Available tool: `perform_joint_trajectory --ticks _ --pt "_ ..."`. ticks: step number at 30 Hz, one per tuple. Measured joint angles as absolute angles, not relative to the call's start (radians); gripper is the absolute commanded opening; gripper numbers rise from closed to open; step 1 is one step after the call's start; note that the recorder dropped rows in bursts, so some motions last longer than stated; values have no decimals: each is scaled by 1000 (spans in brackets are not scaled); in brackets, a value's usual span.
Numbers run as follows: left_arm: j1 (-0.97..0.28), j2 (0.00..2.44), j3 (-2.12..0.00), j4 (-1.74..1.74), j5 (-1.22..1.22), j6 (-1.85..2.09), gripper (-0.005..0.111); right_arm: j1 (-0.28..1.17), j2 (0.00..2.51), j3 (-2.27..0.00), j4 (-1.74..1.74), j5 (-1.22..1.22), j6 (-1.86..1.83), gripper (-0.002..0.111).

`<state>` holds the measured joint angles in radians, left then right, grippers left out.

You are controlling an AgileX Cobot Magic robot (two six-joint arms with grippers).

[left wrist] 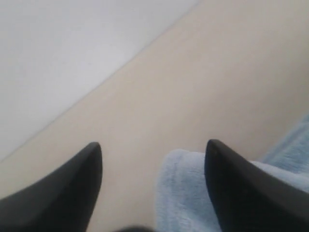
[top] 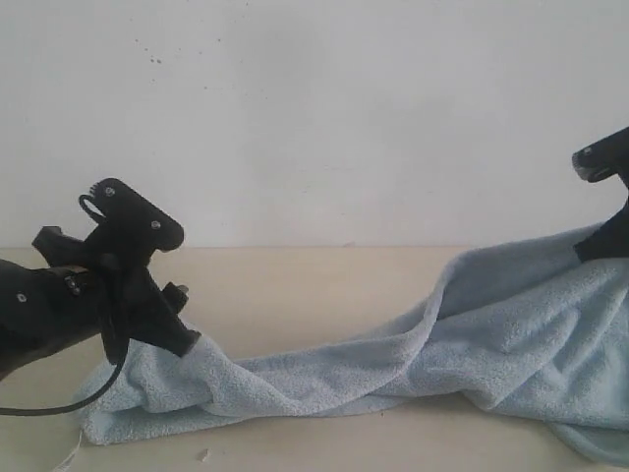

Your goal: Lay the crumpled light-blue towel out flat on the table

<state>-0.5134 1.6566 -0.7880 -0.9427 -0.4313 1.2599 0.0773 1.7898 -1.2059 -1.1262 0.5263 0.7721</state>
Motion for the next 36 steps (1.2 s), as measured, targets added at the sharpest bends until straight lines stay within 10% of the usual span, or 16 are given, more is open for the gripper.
perform_joint_trajectory --ticks 10,17,23,36 --pt "-503 1711 -788 -889 -596 1188 61 71 1822 -1206 -1094 420 772 0" --pt "-408 1720 -970 -1011 -57 1086 14 71 1822 -1206 -1090 400 772 0" --pt "-228 1737 -1281 -682 357 721 60 71 1822 -1206 -1077 404 772 0" --pt "-116 2051 -1364 -678 616 750 61 71 1822 -1206 -977 411 774 0"
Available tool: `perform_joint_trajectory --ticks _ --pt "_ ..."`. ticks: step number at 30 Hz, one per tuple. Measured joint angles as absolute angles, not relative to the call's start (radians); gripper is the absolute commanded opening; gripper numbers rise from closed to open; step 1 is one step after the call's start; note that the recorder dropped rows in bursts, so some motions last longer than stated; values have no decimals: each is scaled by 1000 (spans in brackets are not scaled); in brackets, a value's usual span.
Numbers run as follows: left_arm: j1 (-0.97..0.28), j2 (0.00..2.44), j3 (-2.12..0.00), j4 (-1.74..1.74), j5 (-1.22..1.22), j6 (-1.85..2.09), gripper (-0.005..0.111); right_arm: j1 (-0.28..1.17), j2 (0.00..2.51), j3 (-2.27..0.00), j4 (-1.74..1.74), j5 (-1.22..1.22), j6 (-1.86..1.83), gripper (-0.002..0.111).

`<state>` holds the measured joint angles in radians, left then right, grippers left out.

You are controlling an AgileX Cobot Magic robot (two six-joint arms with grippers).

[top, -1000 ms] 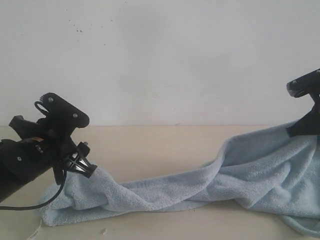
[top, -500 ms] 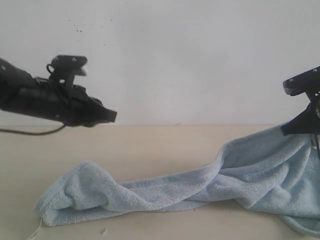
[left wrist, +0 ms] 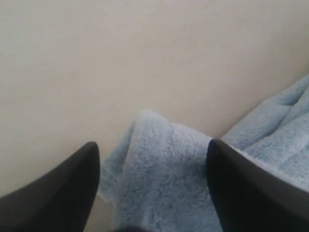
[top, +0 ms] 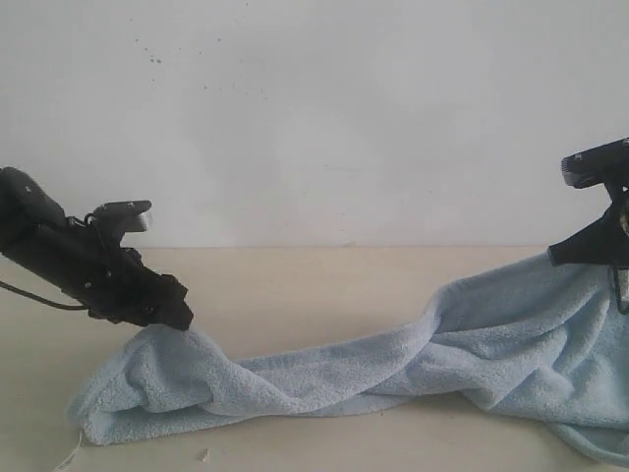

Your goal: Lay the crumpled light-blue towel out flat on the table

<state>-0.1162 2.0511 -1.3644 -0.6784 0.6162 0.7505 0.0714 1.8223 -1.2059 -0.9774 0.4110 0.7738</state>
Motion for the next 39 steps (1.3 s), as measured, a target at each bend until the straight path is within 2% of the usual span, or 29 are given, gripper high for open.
perform_joint_trajectory --ticks 2,4,6,10,18,24,33,39 --pt "-116 2070 -1364 -682 620 773 59 71 1822 -1206 -968 401 774 0" --pt "-116 2083 -1364 -684 620 800 52 71 1822 -1206 -956 398 774 0" --pt "-116 2086 -1366 -707 620 831 39 71 1822 -1206 -955 397 774 0" --pt "-114 2081 -1379 -792 627 860 4 71 1822 -1206 -953 394 774 0" --pt "-112 2016 -1427 -943 740 976 4 71 1822 -1206 -943 392 774 0" --pt "-108 1914 -1430 -921 761 1026 4 71 1822 -1206 -933 467 774 0" --pt "6 1678 -1430 -984 677 964 4 68 1784 -1206 -925 423 791 0" --pt "35 1493 -1427 -976 704 945 4 67 1655 -1206 -794 372 733 0"
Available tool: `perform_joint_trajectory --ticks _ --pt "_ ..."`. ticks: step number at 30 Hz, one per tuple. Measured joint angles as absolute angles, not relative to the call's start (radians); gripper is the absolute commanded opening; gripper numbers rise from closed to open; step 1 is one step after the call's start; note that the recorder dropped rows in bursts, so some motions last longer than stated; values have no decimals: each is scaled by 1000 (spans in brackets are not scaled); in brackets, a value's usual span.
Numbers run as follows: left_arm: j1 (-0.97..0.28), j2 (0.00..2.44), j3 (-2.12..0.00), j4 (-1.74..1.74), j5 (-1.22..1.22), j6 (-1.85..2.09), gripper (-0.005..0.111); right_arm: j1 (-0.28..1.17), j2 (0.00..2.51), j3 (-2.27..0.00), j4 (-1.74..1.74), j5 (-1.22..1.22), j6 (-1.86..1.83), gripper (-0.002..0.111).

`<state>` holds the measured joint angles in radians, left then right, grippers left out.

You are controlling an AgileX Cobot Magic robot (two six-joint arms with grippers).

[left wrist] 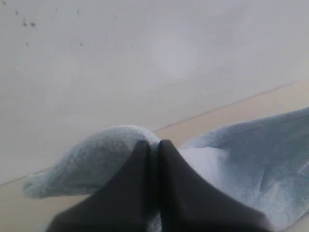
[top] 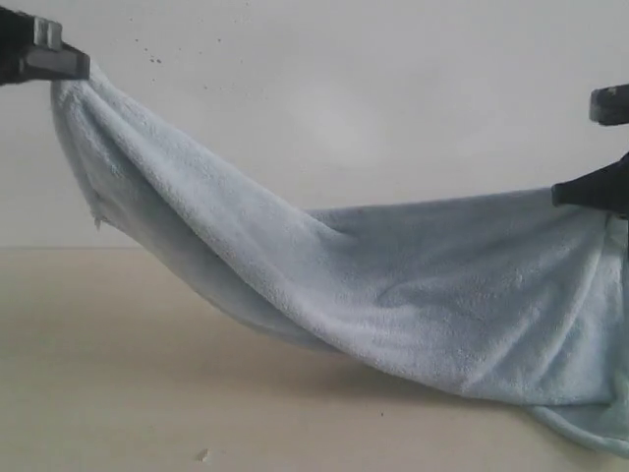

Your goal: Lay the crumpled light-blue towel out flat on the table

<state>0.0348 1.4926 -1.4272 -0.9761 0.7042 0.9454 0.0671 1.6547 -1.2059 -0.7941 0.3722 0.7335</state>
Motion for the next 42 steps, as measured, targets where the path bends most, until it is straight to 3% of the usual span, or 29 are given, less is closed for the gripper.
perform_joint_trajectory --ticks 12,20,29,37,42 --pt "35 1132 -1268 -647 690 710 4 59 1320 -1206 -659 636 444 0" --pt "35 887 -1141 -606 694 671 4 59 1021 -1206 -507 776 257 0" --pt "35 672 -1070 -577 726 655 4 182 763 -1206 -500 852 133 0" --pt "35 813 -866 -575 650 655 4 228 887 -1179 -578 876 118 0" --pt "35 1055 -744 -672 499 665 4 230 1232 -1053 -557 760 114 0"
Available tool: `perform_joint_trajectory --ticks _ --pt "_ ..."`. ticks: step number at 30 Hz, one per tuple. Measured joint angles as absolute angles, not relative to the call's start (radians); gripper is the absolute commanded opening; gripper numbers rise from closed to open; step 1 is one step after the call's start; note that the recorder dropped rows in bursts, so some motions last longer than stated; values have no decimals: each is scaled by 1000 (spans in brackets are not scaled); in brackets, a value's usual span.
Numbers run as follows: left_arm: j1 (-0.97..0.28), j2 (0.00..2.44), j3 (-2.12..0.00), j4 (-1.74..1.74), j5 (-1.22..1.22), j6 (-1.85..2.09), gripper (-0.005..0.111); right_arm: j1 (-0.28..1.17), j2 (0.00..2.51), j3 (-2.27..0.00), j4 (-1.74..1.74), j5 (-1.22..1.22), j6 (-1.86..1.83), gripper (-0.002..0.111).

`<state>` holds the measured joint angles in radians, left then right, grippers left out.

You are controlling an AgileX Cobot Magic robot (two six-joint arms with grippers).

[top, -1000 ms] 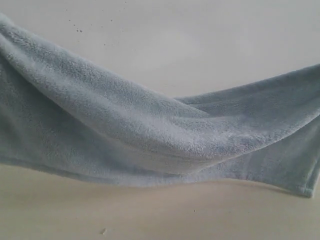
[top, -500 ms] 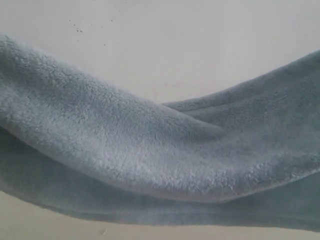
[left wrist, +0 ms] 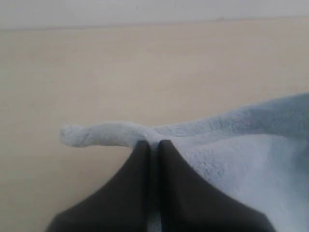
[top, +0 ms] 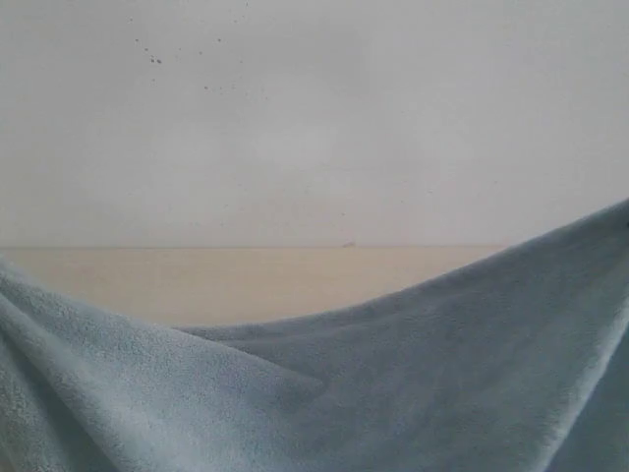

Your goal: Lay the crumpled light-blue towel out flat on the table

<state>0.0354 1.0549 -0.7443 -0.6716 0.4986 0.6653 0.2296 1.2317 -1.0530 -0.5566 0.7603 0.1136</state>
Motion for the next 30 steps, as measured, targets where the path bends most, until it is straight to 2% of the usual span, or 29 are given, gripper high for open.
perform_joint_trajectory --ticks 5,11,19,22,26,28,30 --pt "35 1264 -740 -724 354 680 4 230 1455 -1044 -560 659 114 0" --pt "35 1452 -740 -786 170 707 4 230 1593 -1044 -682 464 161 0" --pt "35 1625 -839 -812 156 715 5 223 1745 -1075 -960 403 448 0" --pt "35 1677 -896 -814 193 725 16 188 1781 -1094 -987 363 587 0" --pt "27 1743 -953 -816 259 758 42 119 1792 -1100 -997 242 766 0" --pt "14 1763 -965 -818 267 782 54 90 1792 -1102 -998 183 799 4" --pt "6 1774 -970 -820 267 792 62 71 1792 -1104 -999 141 814 15"
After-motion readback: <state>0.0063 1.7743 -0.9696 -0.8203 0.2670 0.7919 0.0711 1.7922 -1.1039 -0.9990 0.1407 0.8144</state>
